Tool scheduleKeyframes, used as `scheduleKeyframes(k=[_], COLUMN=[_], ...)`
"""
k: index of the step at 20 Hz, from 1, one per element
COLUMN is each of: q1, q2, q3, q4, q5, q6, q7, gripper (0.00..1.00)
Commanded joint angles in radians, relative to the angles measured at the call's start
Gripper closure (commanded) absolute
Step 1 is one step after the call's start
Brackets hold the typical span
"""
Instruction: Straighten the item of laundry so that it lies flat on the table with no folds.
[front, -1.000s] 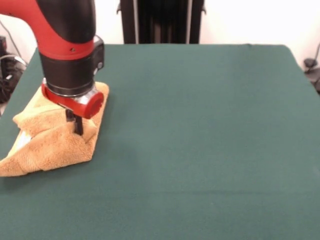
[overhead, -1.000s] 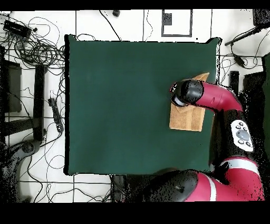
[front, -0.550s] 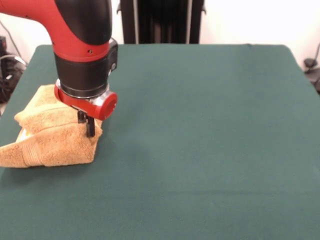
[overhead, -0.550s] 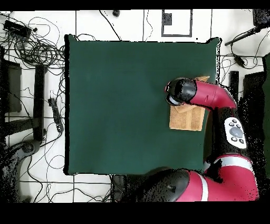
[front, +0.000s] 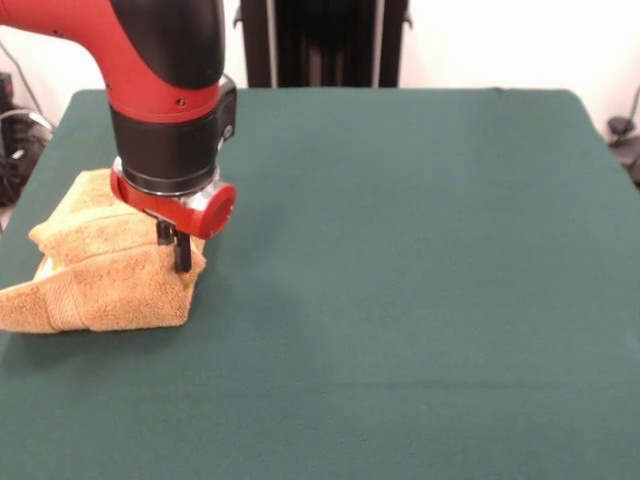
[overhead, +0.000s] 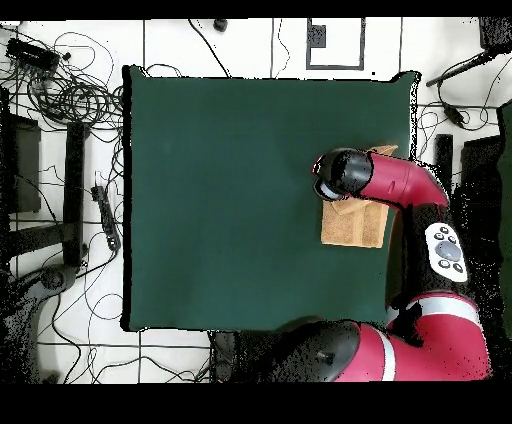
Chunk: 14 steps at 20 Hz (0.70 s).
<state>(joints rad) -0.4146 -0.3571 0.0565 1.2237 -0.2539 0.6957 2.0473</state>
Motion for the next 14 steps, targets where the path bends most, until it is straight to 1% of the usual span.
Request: scheduleKeyframes(k=[1, 5, 6, 14], q1=[0.037, 0.035, 0.035, 0.039], q2=[0.02, 0.016, 0.023, 0.03], q3=[0.105, 0.106, 0.106, 0.102], q4=[0.132, 0.14, 0.126, 0.121], q5=[0.033, 0.032, 0.034, 0.038], q6=[0.064, 0.058, 0.066, 0.068], q7=[-0.006, -0.009, -0.008, 0.005], gripper=[1.0, 1.0, 1.0, 1.0])
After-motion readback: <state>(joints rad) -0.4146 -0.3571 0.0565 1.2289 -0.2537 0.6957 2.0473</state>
